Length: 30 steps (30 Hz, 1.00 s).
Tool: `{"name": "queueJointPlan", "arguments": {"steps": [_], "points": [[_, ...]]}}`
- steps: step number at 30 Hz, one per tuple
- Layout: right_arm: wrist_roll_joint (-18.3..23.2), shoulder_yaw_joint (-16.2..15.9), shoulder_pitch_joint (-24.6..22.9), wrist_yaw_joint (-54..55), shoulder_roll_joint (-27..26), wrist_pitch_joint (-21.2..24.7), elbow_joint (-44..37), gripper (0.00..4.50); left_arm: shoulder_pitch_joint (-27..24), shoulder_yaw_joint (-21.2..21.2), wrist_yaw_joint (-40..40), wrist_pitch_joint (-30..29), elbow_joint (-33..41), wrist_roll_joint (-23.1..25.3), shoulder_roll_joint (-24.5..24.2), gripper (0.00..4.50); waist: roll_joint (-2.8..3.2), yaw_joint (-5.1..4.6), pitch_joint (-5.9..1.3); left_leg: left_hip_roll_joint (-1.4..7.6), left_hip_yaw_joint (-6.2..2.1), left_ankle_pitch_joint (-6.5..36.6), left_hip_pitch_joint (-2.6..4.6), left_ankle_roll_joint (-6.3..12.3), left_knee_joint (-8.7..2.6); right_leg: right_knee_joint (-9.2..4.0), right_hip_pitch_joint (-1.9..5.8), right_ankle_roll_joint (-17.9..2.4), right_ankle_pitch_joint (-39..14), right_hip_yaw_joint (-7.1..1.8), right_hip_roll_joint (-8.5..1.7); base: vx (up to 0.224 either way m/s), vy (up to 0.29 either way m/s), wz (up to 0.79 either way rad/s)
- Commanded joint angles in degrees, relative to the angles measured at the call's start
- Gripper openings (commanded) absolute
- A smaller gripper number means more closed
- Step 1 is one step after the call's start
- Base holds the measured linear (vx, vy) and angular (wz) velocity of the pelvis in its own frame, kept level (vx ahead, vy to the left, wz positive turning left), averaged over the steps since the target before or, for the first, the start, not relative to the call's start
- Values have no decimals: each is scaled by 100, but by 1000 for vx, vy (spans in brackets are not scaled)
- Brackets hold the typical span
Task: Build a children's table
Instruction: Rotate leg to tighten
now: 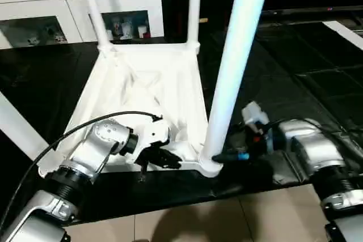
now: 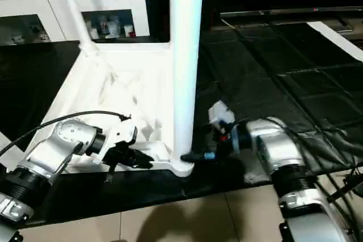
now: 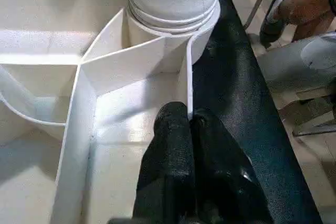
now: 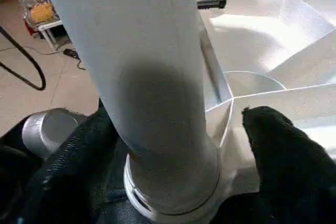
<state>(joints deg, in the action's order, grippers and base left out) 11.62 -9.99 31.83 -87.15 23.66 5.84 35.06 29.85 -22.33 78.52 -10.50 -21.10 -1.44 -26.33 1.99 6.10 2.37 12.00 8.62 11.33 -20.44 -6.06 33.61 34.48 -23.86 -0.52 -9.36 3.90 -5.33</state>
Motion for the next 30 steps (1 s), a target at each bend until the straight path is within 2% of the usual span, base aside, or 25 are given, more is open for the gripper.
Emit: {"name": "queueJointPlan", "arguments": {"steps": [1, 16, 17, 27, 29, 30], "points": [[29, -65, 152, -87, -32, -75, 49, 366, -42, -237, 261, 58, 171, 26, 9, 0, -53, -25, -380, 62, 116, 721, -18, 514, -352, -312, 373, -1507, -916, -171, -191, 0, 0, 0], [28, -79, 238, -226, -137, -267, 299, 240, -17, -281, 259, 87, 150, 47, -32, 0, -53, -16, -376, 63, 115, 801, -22, 502, -350, -313, 371, -1514, -1002, -168, -196, 0, 0, 0], [42, -83, 241, -257, -142, -253, 303, 220, -18, -284, 260, 81, 150, 49, -36, 0, -56, -18, -375, 60, 116, 809, -25, 496, -349, -313, 373, -1508, -1014, -170, -195, 0, 0, 0], [44, -117, 203, -397, -146, -234, 293, 201, -5, -281, 232, 43, 125, 50, -23, 0, -64, -18, -370, 58, 115, 853, -23, 471, -350, -319, 365, -1461, -1151, -174, -192, 0, 0, 0], [62, -146, 148, -430, -164, -177, 228, 201, -24, -243, 155, -48, 117, 31, 5, 0, -52, -17, -371, 58, 115, 863, -20, 463, -350, -322, 364, -1463, -1140, -174, -192, 0, 0, 0], [91, -142, 112, -423, -186, -124, 195, 200, -29, -215, 76, -152, 106, 21, 44, 0, -27, -11, -372, 57, 111, 866, -18, 455, -349, -316, 363, -1471, -1126, -173, -189, 0, 0, 0]]}}
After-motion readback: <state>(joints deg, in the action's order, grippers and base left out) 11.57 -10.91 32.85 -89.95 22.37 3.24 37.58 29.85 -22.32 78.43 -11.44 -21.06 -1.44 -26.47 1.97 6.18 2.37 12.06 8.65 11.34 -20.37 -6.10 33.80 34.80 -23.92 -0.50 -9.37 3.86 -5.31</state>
